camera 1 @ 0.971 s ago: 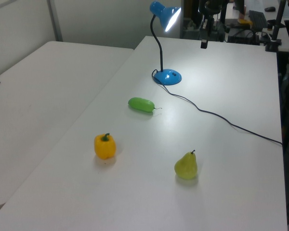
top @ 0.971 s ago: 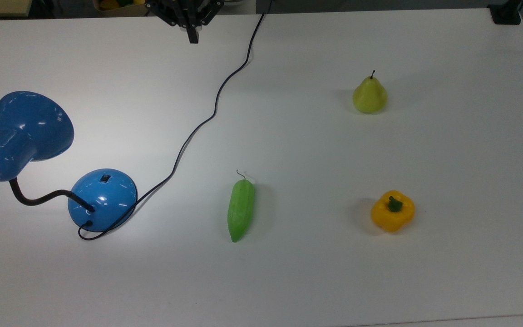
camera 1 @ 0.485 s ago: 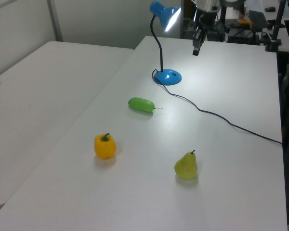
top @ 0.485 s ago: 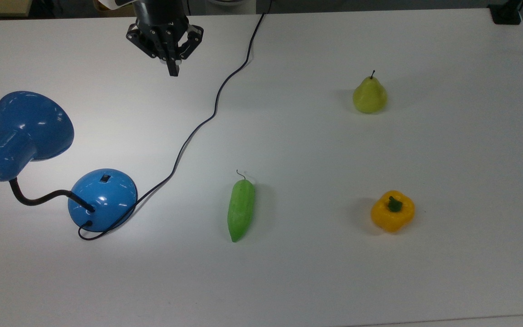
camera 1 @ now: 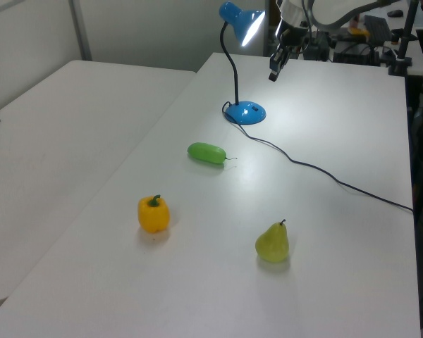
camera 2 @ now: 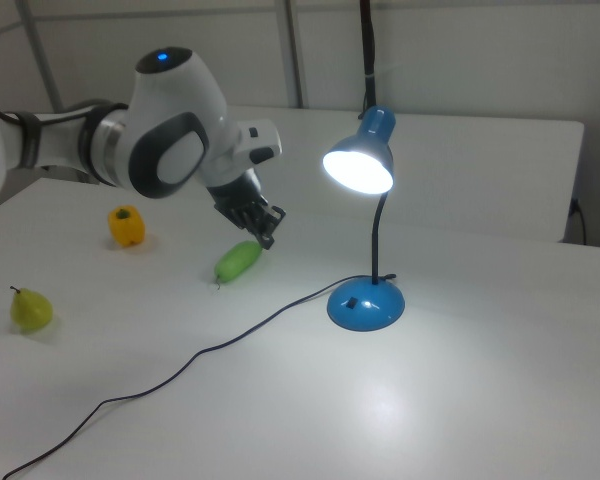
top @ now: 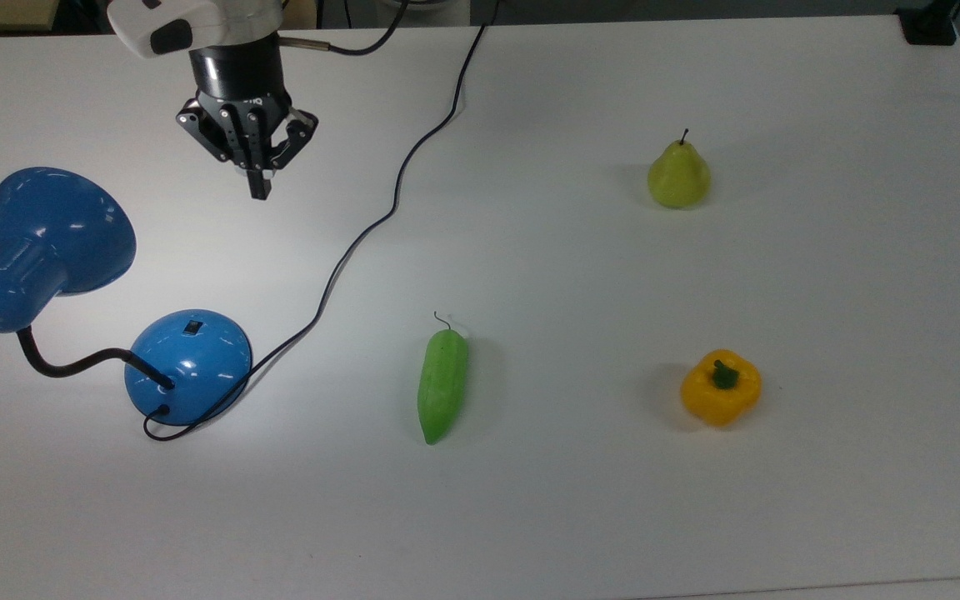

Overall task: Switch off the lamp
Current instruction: 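Move the gripper down toward the switch on the blue lamp base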

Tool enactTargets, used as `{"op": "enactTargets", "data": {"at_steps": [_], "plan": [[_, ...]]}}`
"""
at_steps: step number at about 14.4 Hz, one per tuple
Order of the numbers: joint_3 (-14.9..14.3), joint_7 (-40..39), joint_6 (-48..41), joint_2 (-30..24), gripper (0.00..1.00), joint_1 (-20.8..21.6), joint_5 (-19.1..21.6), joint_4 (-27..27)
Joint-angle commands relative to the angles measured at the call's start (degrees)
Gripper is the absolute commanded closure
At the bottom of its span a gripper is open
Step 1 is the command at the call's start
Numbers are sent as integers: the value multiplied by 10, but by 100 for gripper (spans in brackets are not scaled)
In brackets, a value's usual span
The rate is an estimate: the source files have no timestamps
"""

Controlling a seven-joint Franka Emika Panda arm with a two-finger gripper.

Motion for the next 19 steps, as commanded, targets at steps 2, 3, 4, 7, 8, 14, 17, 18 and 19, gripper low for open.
{"op": "enactTargets", "data": {"at_steps": [2, 3, 4, 7, 8, 14, 17, 18, 19], "plan": [[-9, -4, 115, 56, 100, -18, -6, -4], [-9, -4, 141, 69, 100, -26, -6, -3], [-9, -4, 168, 81, 100, -29, -6, -4], [-9, -5, 228, 113, 100, -40, -6, -3], [-9, -5, 244, 122, 100, -43, -6, -3], [-9, -11, 311, 166, 100, -51, -13, -2], [-9, -12, 328, 181, 100, -51, -27, -2], [-9, -12, 328, 187, 100, -51, -36, 0], [-9, -12, 329, 192, 100, -51, -43, 1]]}}
